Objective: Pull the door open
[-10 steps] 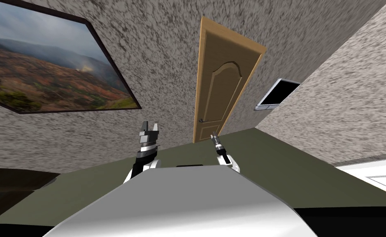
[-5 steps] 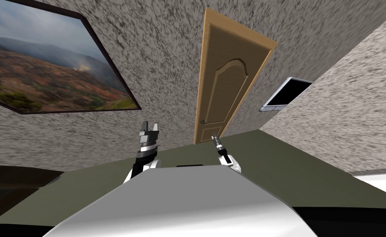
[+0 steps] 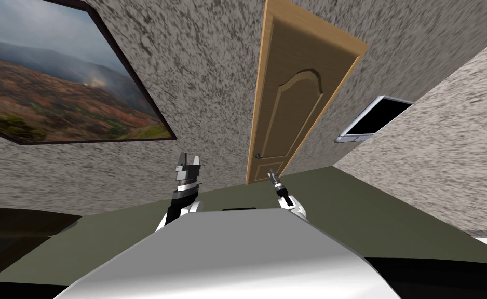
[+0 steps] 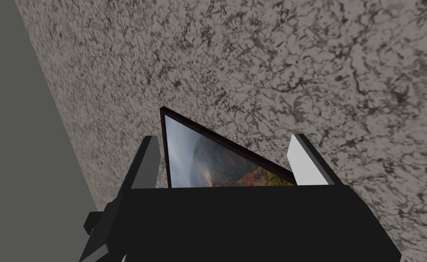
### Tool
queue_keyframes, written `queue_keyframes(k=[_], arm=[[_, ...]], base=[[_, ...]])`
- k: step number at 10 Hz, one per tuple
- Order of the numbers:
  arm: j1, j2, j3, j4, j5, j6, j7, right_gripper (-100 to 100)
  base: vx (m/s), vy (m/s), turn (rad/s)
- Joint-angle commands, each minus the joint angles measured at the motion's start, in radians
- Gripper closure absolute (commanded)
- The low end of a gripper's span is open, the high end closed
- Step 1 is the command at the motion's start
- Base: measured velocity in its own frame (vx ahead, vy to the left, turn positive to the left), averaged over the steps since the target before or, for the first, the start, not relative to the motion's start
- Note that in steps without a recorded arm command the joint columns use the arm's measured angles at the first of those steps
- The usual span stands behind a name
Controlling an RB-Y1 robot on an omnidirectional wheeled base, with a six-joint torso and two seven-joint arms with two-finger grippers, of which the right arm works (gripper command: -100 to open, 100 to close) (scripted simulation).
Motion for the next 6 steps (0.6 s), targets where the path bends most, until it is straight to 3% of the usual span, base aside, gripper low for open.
queue_keyframes(k=[1,6], arm=[[-0.015,-0.010,-0.002,0.041,0.008,-0.014,-0.009,-100],[-0.054,-0.036,-0.008,0.147,0.027,-0.048,-0.032,-100]], base=[[0.097,-0.001,0.043],[0.096,-0.001,0.040]])
